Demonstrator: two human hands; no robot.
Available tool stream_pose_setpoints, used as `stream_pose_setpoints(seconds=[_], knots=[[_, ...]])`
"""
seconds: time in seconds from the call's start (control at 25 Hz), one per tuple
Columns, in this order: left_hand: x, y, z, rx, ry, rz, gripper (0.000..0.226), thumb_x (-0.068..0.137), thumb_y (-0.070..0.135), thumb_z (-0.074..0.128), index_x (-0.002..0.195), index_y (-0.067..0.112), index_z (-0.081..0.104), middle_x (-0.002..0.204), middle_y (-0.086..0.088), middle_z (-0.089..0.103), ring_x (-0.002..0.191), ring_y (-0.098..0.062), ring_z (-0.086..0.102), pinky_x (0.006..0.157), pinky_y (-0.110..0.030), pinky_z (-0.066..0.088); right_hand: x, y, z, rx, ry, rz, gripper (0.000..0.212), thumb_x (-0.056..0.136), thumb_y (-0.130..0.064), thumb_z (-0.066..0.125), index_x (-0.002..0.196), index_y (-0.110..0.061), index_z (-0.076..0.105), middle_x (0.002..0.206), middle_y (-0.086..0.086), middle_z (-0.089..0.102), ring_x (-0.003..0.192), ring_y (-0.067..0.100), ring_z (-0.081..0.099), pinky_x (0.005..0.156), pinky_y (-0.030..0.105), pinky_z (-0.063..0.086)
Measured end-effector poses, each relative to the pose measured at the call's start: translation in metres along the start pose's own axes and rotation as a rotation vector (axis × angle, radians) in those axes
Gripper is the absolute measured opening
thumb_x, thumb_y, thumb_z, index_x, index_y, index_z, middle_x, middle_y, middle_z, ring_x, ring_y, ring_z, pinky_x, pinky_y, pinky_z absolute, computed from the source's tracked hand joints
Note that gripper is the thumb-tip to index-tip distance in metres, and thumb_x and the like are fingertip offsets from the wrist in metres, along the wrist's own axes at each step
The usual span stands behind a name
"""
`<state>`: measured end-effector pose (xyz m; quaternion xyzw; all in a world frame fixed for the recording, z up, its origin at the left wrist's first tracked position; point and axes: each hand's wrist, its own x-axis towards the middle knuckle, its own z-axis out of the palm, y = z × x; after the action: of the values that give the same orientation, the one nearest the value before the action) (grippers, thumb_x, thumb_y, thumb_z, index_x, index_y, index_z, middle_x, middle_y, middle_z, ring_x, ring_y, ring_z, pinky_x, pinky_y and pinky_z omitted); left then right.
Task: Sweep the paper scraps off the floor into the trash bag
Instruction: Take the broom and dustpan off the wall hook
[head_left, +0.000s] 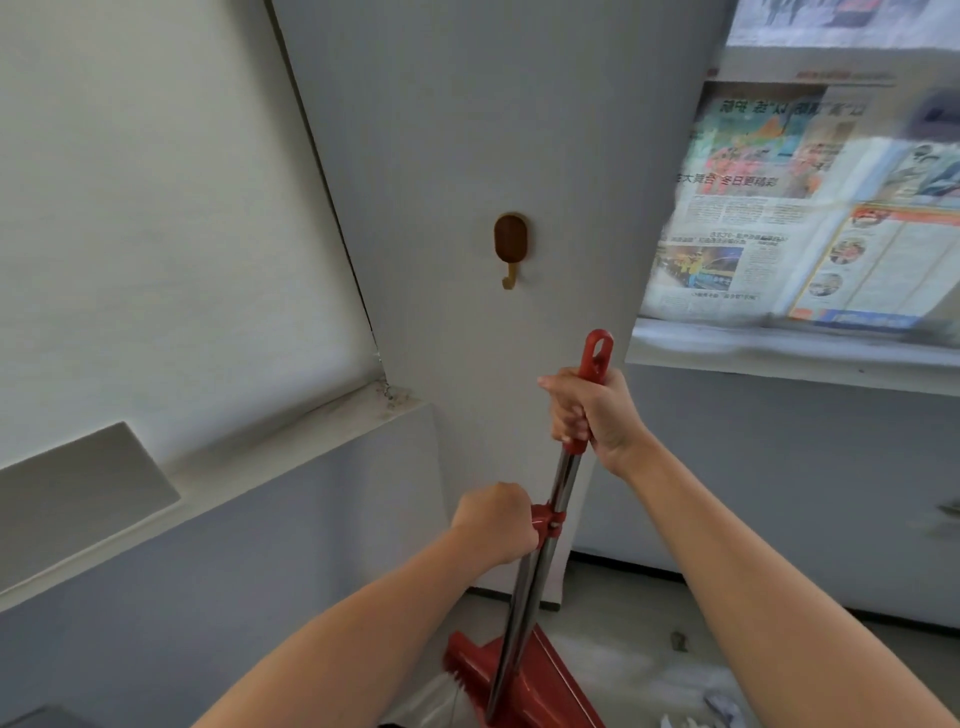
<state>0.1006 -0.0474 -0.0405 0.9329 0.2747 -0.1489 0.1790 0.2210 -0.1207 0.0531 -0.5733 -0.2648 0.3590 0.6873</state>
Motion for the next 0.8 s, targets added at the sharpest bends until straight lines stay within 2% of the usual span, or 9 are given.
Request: stream_pose_setpoints(seconds=[0.16,0.24,0.36,0.44,0.48,0.56,0.64,0.72,0.8], knots=[[-0.031,0.017,0.015,0.054,0.064,0.018,0.017,0.085,0.024,0.051,0.073,0.014,0.056,0.067,-0.001,0.056,0.061,-0.020,0.055,0.055,-0.028,0.043,-0.037,-0.001,-0.007,-0.016,0.037,-0.032,0.051,0.086,-0.005,0.061,0.043,-0.013,0.034,0.038,0.004,0.028,0.034,0.015,0.024,0.043,0.026,0.029],[-0.042,0.023,0.019,0.054,0.098,0.046,0.019,0.087,0.024,0.049,0.072,0.013,0.055,0.067,-0.002,0.055,0.066,-0.023,0.058,0.059,-0.029,0.045,-0.054,-0.005,-0.003,-0.030,0.078,-0.051,0.051,0.087,-0.005,0.061,0.044,-0.013,0.034,0.037,0.003,0.028,0.032,0.015,0.024,0.041,0.025,0.029],[-0.063,0.002,0.033,0.047,0.151,0.086,0.029,0.085,0.036,0.049,0.082,0.013,0.066,0.082,-0.005,0.069,0.084,-0.028,0.067,0.071,-0.032,0.052,-0.080,-0.021,-0.016,0.079,0.414,-0.062,0.047,0.085,-0.010,0.065,0.049,-0.019,0.036,0.036,-0.006,0.030,0.028,0.010,0.024,0.036,0.018,0.023],[-0.081,-0.030,0.052,-0.003,0.185,0.037,0.037,0.081,0.046,0.049,0.095,0.020,0.071,0.093,-0.002,0.074,0.092,-0.027,0.069,0.076,-0.033,0.055,-0.102,-0.035,-0.026,0.157,0.521,-0.120,0.048,0.084,-0.013,0.066,0.050,-0.020,0.034,0.038,-0.007,0.028,0.029,0.009,0.021,0.040,0.022,0.016],[-0.092,-0.046,0.060,-0.058,0.208,0.005,0.036,0.081,0.046,0.049,0.096,0.022,0.071,0.093,-0.001,0.074,0.093,-0.027,0.069,0.075,-0.033,0.055,-0.114,-0.040,-0.020,0.159,0.505,-0.149,0.049,0.084,-0.014,0.066,0.048,-0.020,0.034,0.038,-0.006,0.027,0.030,0.010,0.020,0.043,0.025,0.015],[-0.110,-0.057,0.071,-0.135,0.236,0.007,0.033,0.081,0.040,0.049,0.095,0.021,0.071,0.093,-0.003,0.074,0.091,-0.029,0.069,0.073,-0.033,0.053,-0.137,-0.036,0.012,0.114,0.425,-0.186,0.051,0.085,-0.014,0.067,0.044,-0.021,0.038,0.038,-0.006,0.029,0.032,0.010,0.022,0.042,0.023,0.020],[-0.125,-0.046,0.072,-0.109,0.256,0.131,0.031,0.083,0.037,0.047,0.088,0.014,0.067,0.091,-0.008,0.072,0.089,-0.034,0.066,0.070,-0.033,0.048,-0.154,-0.019,0.054,0.006,0.368,-0.197,0.051,0.085,-0.018,0.069,0.043,-0.022,0.040,0.039,-0.006,0.034,0.036,0.010,0.030,0.045,0.023,0.033],[-0.147,-0.034,0.070,-0.091,0.274,0.246,0.030,0.085,0.039,0.047,0.075,0.014,0.060,0.084,-0.010,0.069,0.081,-0.036,0.064,0.066,-0.034,0.042,-0.175,-0.001,0.084,-0.106,0.385,-0.167,0.049,0.084,-0.026,0.071,0.044,-0.023,0.042,0.046,-0.005,0.040,0.048,0.011,0.038,0.059,0.023,0.037],[-0.161,-0.033,0.073,-0.147,0.276,0.245,0.031,0.085,0.040,0.048,0.070,0.014,0.055,0.076,-0.007,0.065,0.072,-0.035,0.060,0.062,-0.032,0.039,-0.198,0.014,0.095,-0.236,0.448,-0.125,0.043,0.086,-0.032,0.067,0.050,-0.018,0.047,0.056,-0.004,0.045,0.058,0.009,0.043,0.067,0.024,0.036]])
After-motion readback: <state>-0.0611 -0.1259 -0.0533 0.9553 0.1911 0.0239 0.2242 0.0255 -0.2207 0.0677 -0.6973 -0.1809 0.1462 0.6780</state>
